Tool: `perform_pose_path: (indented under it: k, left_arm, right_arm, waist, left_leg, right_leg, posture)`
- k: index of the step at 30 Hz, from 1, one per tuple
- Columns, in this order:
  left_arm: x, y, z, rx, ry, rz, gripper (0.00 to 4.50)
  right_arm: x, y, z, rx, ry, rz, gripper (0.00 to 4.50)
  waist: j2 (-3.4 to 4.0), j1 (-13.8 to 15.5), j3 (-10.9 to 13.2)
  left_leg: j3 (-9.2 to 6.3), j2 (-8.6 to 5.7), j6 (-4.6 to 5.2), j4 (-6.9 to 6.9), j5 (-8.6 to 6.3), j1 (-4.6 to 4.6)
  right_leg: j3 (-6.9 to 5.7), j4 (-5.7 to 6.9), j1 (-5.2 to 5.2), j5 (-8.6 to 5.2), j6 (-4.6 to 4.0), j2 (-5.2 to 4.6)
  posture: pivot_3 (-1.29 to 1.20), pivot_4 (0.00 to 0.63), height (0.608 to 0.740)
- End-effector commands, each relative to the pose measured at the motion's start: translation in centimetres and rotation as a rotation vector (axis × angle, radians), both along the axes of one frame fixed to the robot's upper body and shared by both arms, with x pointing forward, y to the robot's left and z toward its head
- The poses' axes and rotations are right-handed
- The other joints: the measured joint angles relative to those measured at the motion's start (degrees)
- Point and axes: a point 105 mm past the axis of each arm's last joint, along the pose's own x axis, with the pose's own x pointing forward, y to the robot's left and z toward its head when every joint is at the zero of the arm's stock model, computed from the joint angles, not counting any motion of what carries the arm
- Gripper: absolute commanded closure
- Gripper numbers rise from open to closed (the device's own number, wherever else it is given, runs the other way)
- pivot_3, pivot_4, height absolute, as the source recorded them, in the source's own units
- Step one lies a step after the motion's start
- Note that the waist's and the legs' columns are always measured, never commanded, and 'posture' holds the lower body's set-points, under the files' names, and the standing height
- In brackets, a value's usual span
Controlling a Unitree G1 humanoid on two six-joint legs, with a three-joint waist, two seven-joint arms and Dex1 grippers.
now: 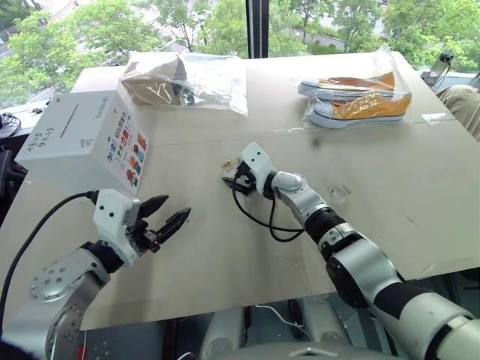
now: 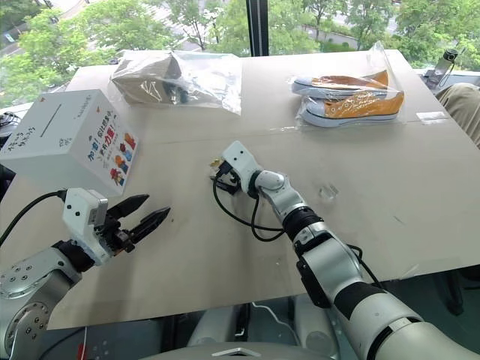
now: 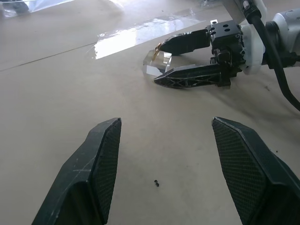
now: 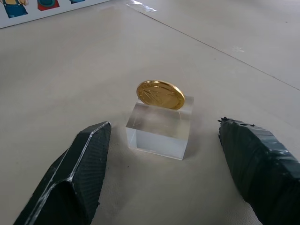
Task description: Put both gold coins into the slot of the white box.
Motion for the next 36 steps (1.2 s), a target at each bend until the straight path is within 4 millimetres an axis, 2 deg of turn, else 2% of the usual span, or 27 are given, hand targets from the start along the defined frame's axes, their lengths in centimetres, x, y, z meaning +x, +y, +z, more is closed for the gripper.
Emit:
perform_pose_path:
  k: [1, 2, 3, 4, 12, 17, 21, 25, 28, 32, 36]
  left_arm:
    - [0.0, 0.1, 0.5, 0.019, -0.026, -0.007, 1.34]
    - [0.0, 0.1, 0.5, 0.020, -0.025, -0.008, 1.34]
    - [-0.1, 0.0, 0.4, 0.020, -0.025, -0.009, 1.34]
    - [-0.1, 0.0, 0.4, 0.021, -0.024, -0.010, 1.34]
    - [0.1, 0.0, 0.5, 0.024, -0.026, -0.015, 1.34]
    - [0.4, -0.1, 0.6, 0.024, -0.025, -0.027, 1.34]
    - [0.6, -0.5, 0.7, 0.021, -0.028, -0.043, 1.34]
    - [0.7, -1.5, 1.3, 0.017, -0.033, -0.102, 1.34]
    - [0.7, -2.3, 2.1, 0.011, -0.041, -0.146, 1.34]
    - [0.7, -4.0, 2.9, 0.038, -0.038, -0.251, 1.34]
    - [0.8, -4.9, 3.3, 0.053, -0.036, -0.301, 1.34]
  right_arm:
    - [-1.5, 2.9, 0.5, 0.065, 0.031, 0.048, 2.35]
    - [-1.5, 2.9, 0.5, 0.066, 0.031, 0.046, 2.94]
    - [-1.5, 2.9, 0.6, 0.066, 0.031, 0.045, 3.27]
    - [-1.5, 2.8, 0.6, 0.067, 0.030, 0.045, 3.40]
    - [-1.7, 2.9, 1.2, 0.093, 0.024, 0.078, 3.40]
    - [-1.8, 1.9, 1.7, 0.112, 0.022, 0.107, 3.40]
    - [-2.1, -0.1, 2.2, 0.120, 0.023, 0.124, 3.40]
    - [-2.5, -3.7, 2.4, 0.099, 0.026, 0.119, 3.40]
    - [-2.9, -5.6, 2.5, 0.083, 0.031, 0.104, 3.40]
    - [-3.5, -9.2, 3.0, 0.058, 0.036, 0.060, 3.40]
    - [-4.3, -11.1, 3.1, 0.040, 0.050, 0.041, 3.40]
  waist:
    - [0.00, 0.0, 0.0]
    - [0.00, -0.1, 0.0]
    - [0.00, -0.1, 0.0]
    - [0.01, -0.1, 0.0]
    - [0.02, -0.1, 0.0]
    - [0.02, -0.1, 0.0]
    - [0.02, 0.0, 0.0]
    - [0.02, 0.3, 0.0]
    - [0.02, 0.3, 0.0]
    - [0.03, 0.1, 0.0]
    - [0.03, -0.1, 0.0]
  left_leg:
    - [0.00, 0.00, 0.00, 0.00, 0.00, 0.00]
    - [0.00, 0.00, 0.00, 0.00, 0.00, 0.00]
    - [0.00, 0.00, 0.00, 0.00, 0.00, 0.00]
    - [0.01, 0.00, 0.00, 0.00, 0.00, 0.00]
    - [0.00, 0.00, 0.00, -0.01, 0.00, 0.00]
    - [-0.01, 0.01, 0.00, -0.03, 0.00, -0.01]
    - [-0.02, 0.01, 0.01, -0.03, -0.01, -0.02]
    - [-0.09, -0.03, 0.01, -0.02, -0.01, -0.06]
    - [-0.08, -0.07, 0.01, 0.00, -0.01, -0.08]
    - [-0.10, -0.03, 0.01, -0.01, -0.01, -0.06]
    - [-0.01, 0.00, 0.01, -0.02, -0.01, -0.03]
  right_leg:
    - [0.00, 0.00, 0.00, 0.00, 0.00, 0.00]
    - [0.00, -0.01, 0.00, 0.00, 0.00, 0.01]
    - [0.00, -0.01, 0.00, 0.00, 0.00, 0.01]
    - [0.00, -0.01, 0.00, 0.00, 0.00, 0.02]
    - [0.00, -0.02, 0.00, 0.00, 0.00, 0.01]
    - [-0.01, -0.02, -0.01, 0.00, 0.00, -0.01]
    - [-0.01, -0.04, -0.01, 0.00, 0.01, -0.04]
    - [-0.11, -0.05, 0.00, 0.00, 0.01, -0.05]
    - [-0.10, -0.06, 0.02, 0.00, 0.01, -0.06]
    - [-0.12, -0.04, 0.01, 0.00, 0.01, 0.01]
    - [-0.04, -0.03, 0.01, -0.01, 0.02, 0.06]
  posture:
    - [0.00, 0.150, 0.740]
    - [0.00, 0.150, 0.740]
    - [0.00, 0.150, 0.740]
    - [0.00, 0.150, 0.740]
    - [0.00, 0.150, 0.740]
    - [0.00, 0.150, 0.740]
    - [0.00, 0.150, 0.740]
    - [0.00, 0.150, 0.740]
    - [0.00, 0.150, 0.740]
    - [0.00, 0.150, 0.740]
    - [0.00, 0.150, 0.740]
